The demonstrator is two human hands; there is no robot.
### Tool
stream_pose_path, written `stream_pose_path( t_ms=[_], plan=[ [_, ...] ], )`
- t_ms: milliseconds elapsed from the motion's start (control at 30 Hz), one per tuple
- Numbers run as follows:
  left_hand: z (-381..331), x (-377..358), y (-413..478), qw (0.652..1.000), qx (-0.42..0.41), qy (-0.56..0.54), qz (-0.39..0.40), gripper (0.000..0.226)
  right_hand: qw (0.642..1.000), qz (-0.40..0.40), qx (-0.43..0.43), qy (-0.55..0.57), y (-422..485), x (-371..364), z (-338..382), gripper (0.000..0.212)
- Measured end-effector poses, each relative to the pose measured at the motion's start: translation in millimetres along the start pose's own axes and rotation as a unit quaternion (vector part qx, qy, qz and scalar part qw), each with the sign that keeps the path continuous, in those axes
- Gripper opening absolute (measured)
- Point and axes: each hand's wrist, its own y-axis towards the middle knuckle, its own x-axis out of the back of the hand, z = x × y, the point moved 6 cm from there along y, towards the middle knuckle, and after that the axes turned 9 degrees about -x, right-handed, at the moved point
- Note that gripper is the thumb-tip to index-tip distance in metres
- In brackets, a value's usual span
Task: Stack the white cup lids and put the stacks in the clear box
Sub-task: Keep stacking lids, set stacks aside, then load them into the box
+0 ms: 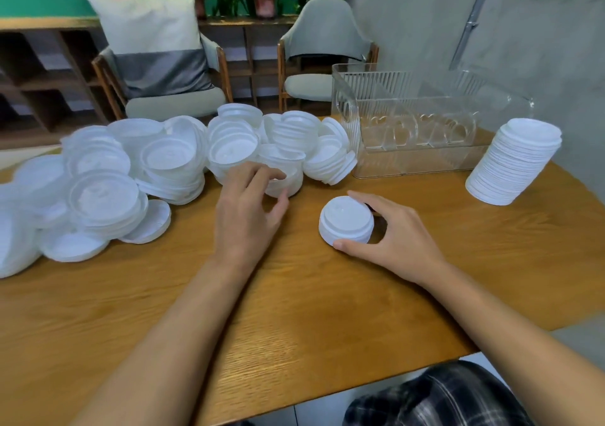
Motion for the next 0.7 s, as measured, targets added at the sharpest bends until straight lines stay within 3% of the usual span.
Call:
stream_pose_path(
  t_ms=[167,367,700],
  plan=[
    [1.3,1.3,-2.1,1.0,0.027,-0.005,0.013,0.022,1.0,0.001,0.007,0.002,-2.1,-8.7,3.2,0.089],
    [-12.9,3.8,-5.2,0.997,0.002,0.012,0.072,0.02,0.999,0.009,0.023,-0.021,-5.9,-9.8,4.4,0.09],
    [-19.1,24.5,-35.9,0.985,0.021,-0.089,0.143,0.033,0.999,0.013,0.027,-0.012,-6.7,-9.0,7.1,0.09]
  ],
)
